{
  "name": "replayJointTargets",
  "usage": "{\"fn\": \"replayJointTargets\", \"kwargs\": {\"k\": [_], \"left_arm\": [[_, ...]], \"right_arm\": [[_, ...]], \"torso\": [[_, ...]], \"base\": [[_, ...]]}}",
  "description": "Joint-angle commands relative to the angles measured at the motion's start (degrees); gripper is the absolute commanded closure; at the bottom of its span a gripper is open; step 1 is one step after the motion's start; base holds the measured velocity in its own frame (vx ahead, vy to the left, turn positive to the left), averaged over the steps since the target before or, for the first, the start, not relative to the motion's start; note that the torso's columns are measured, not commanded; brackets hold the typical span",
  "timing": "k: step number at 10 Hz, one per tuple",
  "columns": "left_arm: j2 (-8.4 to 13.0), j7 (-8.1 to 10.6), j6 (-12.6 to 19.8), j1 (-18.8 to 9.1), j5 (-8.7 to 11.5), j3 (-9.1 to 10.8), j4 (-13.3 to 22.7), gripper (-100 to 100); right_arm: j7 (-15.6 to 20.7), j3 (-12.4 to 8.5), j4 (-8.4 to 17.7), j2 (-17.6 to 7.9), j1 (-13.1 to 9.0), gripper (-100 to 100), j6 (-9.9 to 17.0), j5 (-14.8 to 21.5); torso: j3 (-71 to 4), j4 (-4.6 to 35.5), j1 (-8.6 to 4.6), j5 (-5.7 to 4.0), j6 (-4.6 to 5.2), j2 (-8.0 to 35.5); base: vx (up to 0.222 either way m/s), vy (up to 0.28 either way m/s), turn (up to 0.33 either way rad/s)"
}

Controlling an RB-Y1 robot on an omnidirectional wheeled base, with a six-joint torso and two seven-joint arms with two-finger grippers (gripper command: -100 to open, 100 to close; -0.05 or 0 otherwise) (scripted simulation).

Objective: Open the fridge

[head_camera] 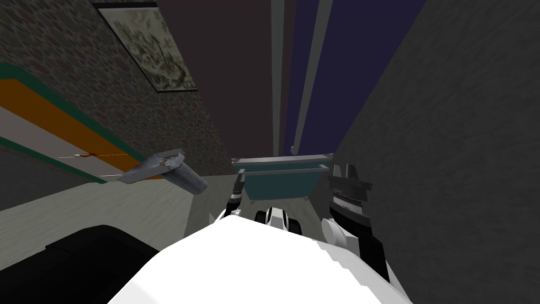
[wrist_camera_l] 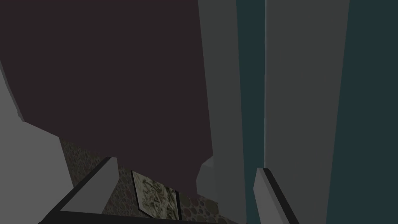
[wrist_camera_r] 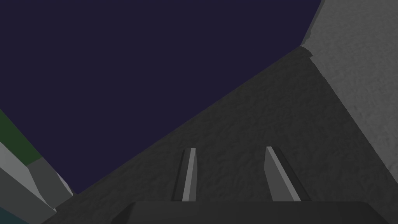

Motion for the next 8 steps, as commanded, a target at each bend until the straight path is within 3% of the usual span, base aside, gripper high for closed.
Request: {"fn": "replayJointTargets", "kwargs": {"k": [1,8], "left_arm": [[-0.4,0.19,-3.1,-1.2,-0.3,0.3,4.9,-100],[-1.5,0.42,-7.7,-2.9,-0.9,0.71,13.8,-100]], "right_arm": [[0.0,0.0,0.0,0.0,0.0,0,0.0,0.0],[0.0,0.0,0.0,0.0,0.0,0,0.0,0.0]], "torso": [[0.0,0.0,0.02,0.01,0.02,0.0],[-0.5,-0.5,0.39,0.39,0.33,-1.0]], "base": [[0.061,-0.008,0.037],[0.039,-0.008,0.012]]}}
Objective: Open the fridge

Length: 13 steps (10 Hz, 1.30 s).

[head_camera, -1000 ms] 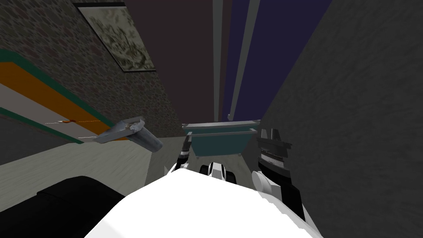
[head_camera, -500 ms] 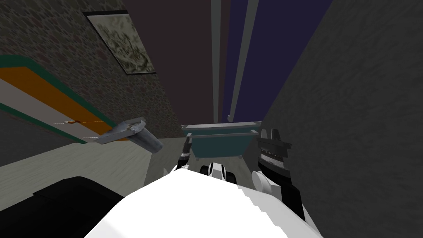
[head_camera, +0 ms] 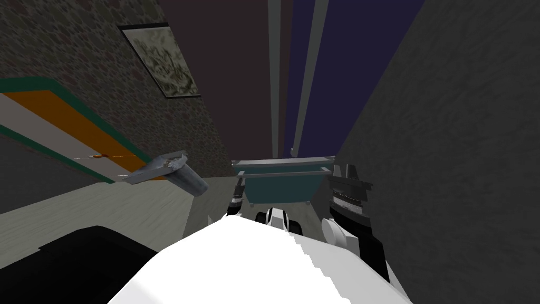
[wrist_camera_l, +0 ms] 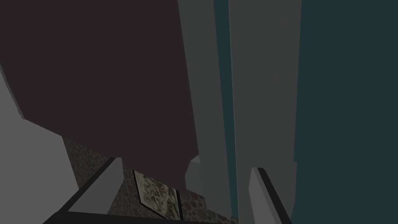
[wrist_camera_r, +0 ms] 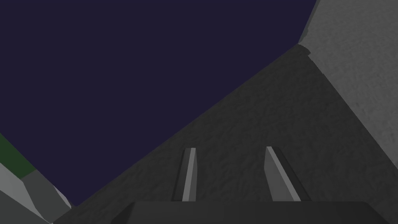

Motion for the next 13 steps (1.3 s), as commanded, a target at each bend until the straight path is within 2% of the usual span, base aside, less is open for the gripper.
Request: {"fn": "replayJointTargets", "kwargs": {"k": [1,5,6,7,12,13], "left_arm": [[-0.8,0.15,-1.6,-0.6,-0.4,-0.05,4.2,-100],[-3.2,0.29,-4.3,-1.6,-0.7,0.2,8.9,-100],[-4.9,0.32,-4.9,-1.8,-0.8,0.25,10.0,-100],[-4.0,0.31,-4.3,-1.5,-0.8,0.19,9.0,-100],[-2.5,0.91,2.2,-5.3,-0.2,0.9,6.2,-100],[-2.8,0.79,1.5,-4.6,-0.3,0.76,6.0,-100]], "right_arm": [[0.0,0.0,0.0,0.0,0.0,0,0.0,0.0],[0.0,0.0,0.0,0.0,0.0,0,0.0,0.0],[0.0,0.0,0.0,0.0,0.0,0,0.0,0.0],[0.0,0.0,0.0,0.0,0.0,0,0.0,0.0],[0.0,0.0,0.0,0.0,0.0,0,0.0,0.0],[0.0,0.0,0.0,0.0,0.0,0,0.0,0.0]], "torso": [[0.1,0.2,-0.08,-0.14,-0.09,0.1],[0.6,0.5,-0.41,-0.4,-0.33,1.1],[0.6,0.5,-0.38,-0.39,-0.33,1.1],[0.6,0.5,-0.37,-0.38,-0.33,1.1],[0.5,0.5,-0.39,-0.39,-0.33,1.0],[0.5,0.5,-0.38,-0.39,-0.33,1.0]], "base": [[0.061,-0.009,-0.02],[0.06,-0.008,0.011],[0.03,-0.002,0.008],[0.013,-0.003,0.001],[-0.019,-0.018,0.018],[-0.009,-0.01,0.002]]}}
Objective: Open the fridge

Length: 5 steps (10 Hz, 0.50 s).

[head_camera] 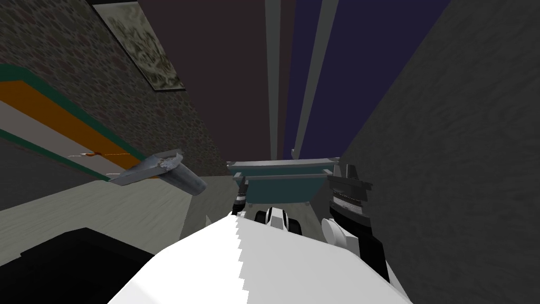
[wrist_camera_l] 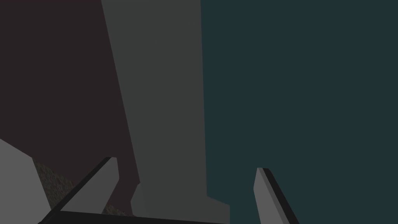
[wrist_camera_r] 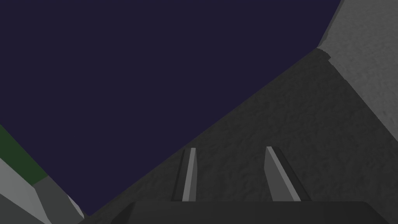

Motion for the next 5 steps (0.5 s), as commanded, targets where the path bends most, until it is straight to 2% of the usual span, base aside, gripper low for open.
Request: {"fn": "replayJointTargets", "kwargs": {"k": [1,4,5], "left_arm": [[-0.2,-0.05,-1.3,0.5,-0.1,-0.07,1.0,100],[-1.1,-0.4,-5.3,2.8,-0.4,-0.5,2.7,100],[-1.0,-0.45,-5.0,2.0,-0.3,-0.39,1.7,100]], "right_arm": [[0.0,0.0,0.0,0.0,0.0,0,0.0,0.0],[0.0,0.0,0.0,0.0,0.0,0,0.0,0.0],[0.0,0.0,0.0,0.0,0.0,0,0.0,0.0]], "torso": [[0.0,0.0,0.04,0.01,-0.01,0.0],[-0.2,-0.4,0.33,0.36,0.04,-0.5],[-0.2,-0.5,0.36,0.42,0.04,-0.5]], "base": [[0.009,0.008,-0.016],[0.024,0.024,-0.018],[0.0,0.0,0.0]]}}
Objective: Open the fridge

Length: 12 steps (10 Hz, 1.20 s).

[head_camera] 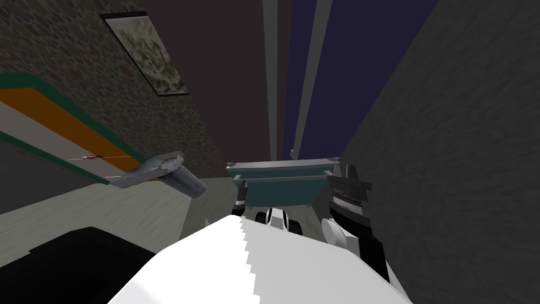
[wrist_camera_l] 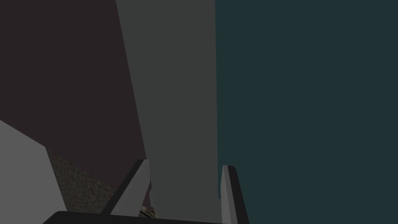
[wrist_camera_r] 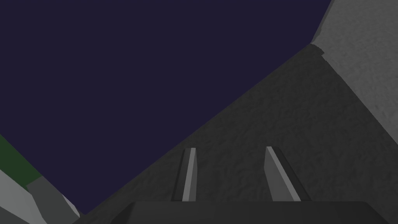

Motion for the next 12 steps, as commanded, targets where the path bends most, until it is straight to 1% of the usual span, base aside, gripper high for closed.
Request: {"fn": "replayJointTargets", "kwargs": {"k": [1,3,7,8,12], "left_arm": [[0.4,0.23,1.9,-0.8,0.0,-0.02,-0.8,100],[0.7,0.4,3.5,-1.3,0.0,0.0,-1.2,100],[1.4,0.75,6.6,-2.4,0.0,0.04,-2.0,100],[1.3,0.71,5.9,-2.2,0.0,0.0,-2.2,100],[1.6,1.28,6.9,-1.7,-0.2,-0.36,-3.3,100]], "right_arm": [[0.0,0.0,0.0,0.0,0.0,0,0.0,0.0],[0.0,0.0,0.0,0.0,0.0,0,0.0,0.0],[0.0,0.0,0.0,0.0,0.0,0,0.0,0.0],[0.0,0.0,0.0,0.0,0.0,0,0.0,0.0],[0.0,0.0,0.0,0.0,0.0,0,0.0,0.0]], "torso": [[0.0,0.1,-0.04,-0.12,-0.01,0.1],[0.4,0.3,-0.35,-0.21,-0.05,0.6],[0.0,0.4,-0.26,-0.34,-0.06,0.3],[0.1,0.4,-0.32,-0.36,-0.06,0.3],[0.3,0.4,-0.45,-0.35,0.02,0.6]], "base": [[-0.11,-0.03,0.044],[-0.149,-0.063,0.04],[-0.124,-0.028,0.018],[-0.049,-0.018,0.01],[-0.162,-0.044,0.031]]}}
